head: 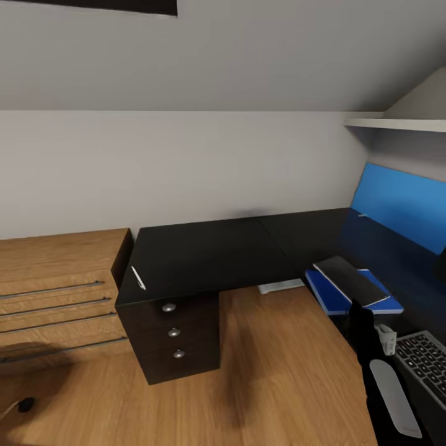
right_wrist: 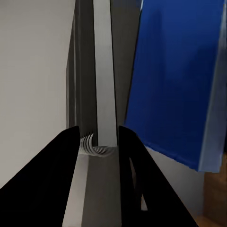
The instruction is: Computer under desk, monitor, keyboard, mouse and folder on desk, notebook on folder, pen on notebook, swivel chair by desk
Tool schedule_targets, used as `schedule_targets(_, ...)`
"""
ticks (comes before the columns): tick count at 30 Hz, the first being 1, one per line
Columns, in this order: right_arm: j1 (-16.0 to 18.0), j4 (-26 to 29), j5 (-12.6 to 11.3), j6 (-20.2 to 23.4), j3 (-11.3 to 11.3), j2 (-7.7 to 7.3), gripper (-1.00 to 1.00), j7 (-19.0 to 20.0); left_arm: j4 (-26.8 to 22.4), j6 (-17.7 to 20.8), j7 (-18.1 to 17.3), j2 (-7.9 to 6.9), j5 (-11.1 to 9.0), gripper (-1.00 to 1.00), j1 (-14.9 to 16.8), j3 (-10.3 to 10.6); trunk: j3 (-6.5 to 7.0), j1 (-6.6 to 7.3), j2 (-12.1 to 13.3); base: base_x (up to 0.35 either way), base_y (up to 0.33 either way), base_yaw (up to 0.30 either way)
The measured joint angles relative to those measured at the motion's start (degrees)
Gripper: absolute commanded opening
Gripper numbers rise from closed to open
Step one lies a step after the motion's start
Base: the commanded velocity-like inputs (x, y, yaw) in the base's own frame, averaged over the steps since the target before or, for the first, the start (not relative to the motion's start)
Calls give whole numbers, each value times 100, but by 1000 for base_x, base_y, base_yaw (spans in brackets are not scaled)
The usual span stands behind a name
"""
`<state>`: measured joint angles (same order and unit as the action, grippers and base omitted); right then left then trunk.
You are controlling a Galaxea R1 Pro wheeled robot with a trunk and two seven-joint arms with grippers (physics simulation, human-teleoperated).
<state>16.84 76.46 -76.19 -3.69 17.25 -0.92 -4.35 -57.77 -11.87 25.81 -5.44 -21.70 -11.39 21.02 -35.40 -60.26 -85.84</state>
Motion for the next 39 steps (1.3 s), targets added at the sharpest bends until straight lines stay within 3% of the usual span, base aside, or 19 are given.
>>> schedule_targets(5,7,-13,6,-2,74,-13,-100,-26,0,0,-6,-1,4,100,-2,0,0,0,0,12,0,-247)
schedule_targets(17,10,-21,-13,28,74,-3,-100,-9,-1,-1,-37,-1,8,100,-1,-6,0,0,0,167,0,-21)
schedule_targets(19,31,-87,45,92,115,62,-100,53,64,-66,-45,63,0,100,3,-10,0,0,0,0,0,0)
schedule_targets(26,74,-322,-189,39,23,243,-100,-36,240,-107,-45,272,15,100,3,5,0,0,0,0,0,0)
schedule_targets(39,79,-509,-268,-106,39,256,-100,-162,411,-300,-44,289,19,100,3,27,0,0,0,0,0,0)
